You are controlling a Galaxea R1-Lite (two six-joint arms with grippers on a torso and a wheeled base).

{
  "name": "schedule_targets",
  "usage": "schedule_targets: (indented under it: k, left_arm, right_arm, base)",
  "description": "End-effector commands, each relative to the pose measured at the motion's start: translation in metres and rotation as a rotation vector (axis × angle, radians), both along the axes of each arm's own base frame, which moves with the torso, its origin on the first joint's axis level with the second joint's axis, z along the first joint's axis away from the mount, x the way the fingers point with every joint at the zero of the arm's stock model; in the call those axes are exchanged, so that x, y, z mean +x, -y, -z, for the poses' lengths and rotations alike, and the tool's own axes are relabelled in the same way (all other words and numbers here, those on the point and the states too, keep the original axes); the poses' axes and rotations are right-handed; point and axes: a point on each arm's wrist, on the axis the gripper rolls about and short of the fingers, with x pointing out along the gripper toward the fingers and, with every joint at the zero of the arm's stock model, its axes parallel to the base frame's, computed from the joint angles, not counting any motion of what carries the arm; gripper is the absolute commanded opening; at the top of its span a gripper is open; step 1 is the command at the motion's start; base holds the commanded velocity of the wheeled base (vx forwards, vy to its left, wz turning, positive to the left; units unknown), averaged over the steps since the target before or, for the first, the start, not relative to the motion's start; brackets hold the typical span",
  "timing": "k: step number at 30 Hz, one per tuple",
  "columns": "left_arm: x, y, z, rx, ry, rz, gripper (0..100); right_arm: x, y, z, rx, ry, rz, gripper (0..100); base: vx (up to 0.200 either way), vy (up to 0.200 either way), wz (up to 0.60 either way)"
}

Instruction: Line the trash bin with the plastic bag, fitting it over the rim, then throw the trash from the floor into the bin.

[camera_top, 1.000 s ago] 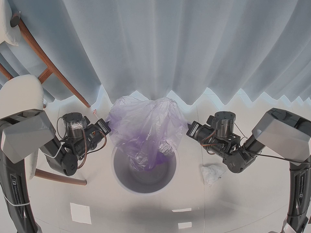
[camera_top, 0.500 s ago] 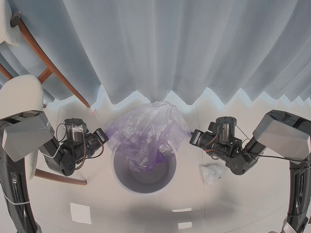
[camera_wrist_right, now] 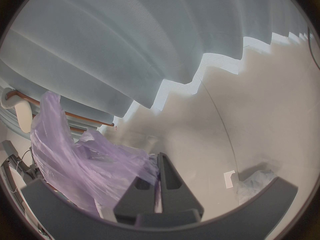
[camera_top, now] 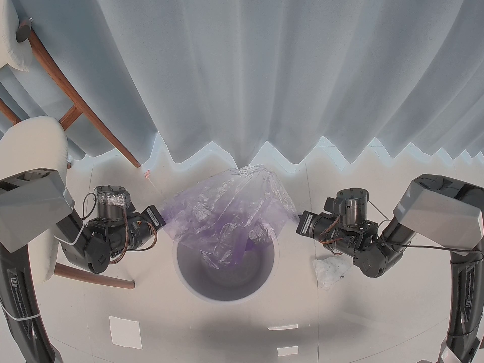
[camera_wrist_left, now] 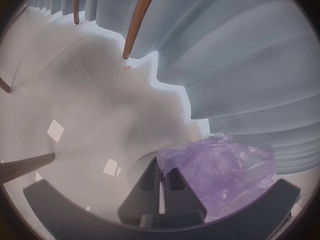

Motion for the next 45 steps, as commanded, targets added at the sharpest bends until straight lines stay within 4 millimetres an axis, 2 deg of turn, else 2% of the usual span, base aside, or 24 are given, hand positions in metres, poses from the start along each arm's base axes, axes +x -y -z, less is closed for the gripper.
schedule_targets:
  k: [1,11,12,15,22,26,30,31,33,35,37,38,39,42,45]
  left_arm:
    - [-0.001,0.000,-0.003,-0.002,0.007,0.002,0]
    - [-0.005,0.004,-0.005,0.002,0.007,0.014,0]
    - [-0.005,0.004,-0.005,0.002,0.007,0.014,0]
    - [-0.006,0.004,-0.005,0.003,0.009,0.015,0]
    - [-0.011,0.003,-0.003,0.070,0.018,0.034,0]
    - [-0.013,0.004,-0.007,0.074,0.026,0.040,0]
    - [-0.016,0.004,-0.006,0.084,0.022,0.042,0]
    - [-0.016,0.004,-0.006,0.087,0.021,0.044,0]
    - [-0.022,0.002,-0.008,0.118,0.024,0.059,0]
    - [-0.029,0.002,-0.012,0.142,0.033,0.074,0]
    - [-0.036,0.001,-0.015,0.164,0.035,0.089,0]
    - [-0.036,0.001,-0.015,0.164,0.035,0.089,0]
    - [-0.042,0.003,-0.016,0.192,0.029,0.110,0]
    - [-0.051,0.003,-0.014,0.230,0.008,0.137,0]
    - [-0.061,0.001,-0.010,0.293,-0.021,0.175,0]
  right_arm:
    - [-0.001,0.000,-0.001,0.002,0.005,-0.001,0]
    - [0.000,-0.001,-0.003,0.004,0.016,0.001,0]
    - [0.000,-0.001,-0.003,0.005,0.017,0.001,100]
    - [-0.001,-0.002,-0.008,0.014,0.023,0.000,100]
    - [-0.021,0.004,-0.055,0.114,0.044,-0.036,100]
    - [-0.032,0.005,-0.069,0.095,0.003,-0.049,100]
    - [-0.047,0.012,-0.107,0.123,0.032,-0.060,100]
    - [-0.049,0.012,-0.109,0.126,0.034,-0.066,100]
    - [-0.072,0.011,-0.127,0.147,0.002,-0.144,100]
    - [-0.091,0.004,-0.136,0.157,-0.039,-0.207,100]
    - [-0.103,-0.004,-0.139,0.148,-0.084,-0.246,100]
    - [-0.103,-0.004,-0.139,0.148,-0.084,-0.246,100]
    - [-0.112,-0.016,-0.137,0.141,-0.112,-0.284,100]
    - [-0.118,-0.027,-0.130,0.142,-0.150,-0.308,100]
    - [-0.118,-0.043,-0.107,0.101,-0.203,-0.308,100]
  base:
    - [0.000,0.000,0.00]
    - [0.000,0.000,0.00]
    - [0.000,0.000,0.00]
    - [0.000,0.000,0.00]
    - [0.000,0.000,0.00]
    - [0.000,0.000,0.00]
    - [0.000,0.000,0.00]
    - [0.000,0.000,0.00]
    - [0.000,0.000,0.00]
    - [0.000,0.000,0.00]
    - [0.000,0.000,0.00]
    - [0.000,0.000,0.00]
    - [0.000,0.000,0.00]
    - [0.000,0.000,0.00]
    - [0.000,0.000,0.00]
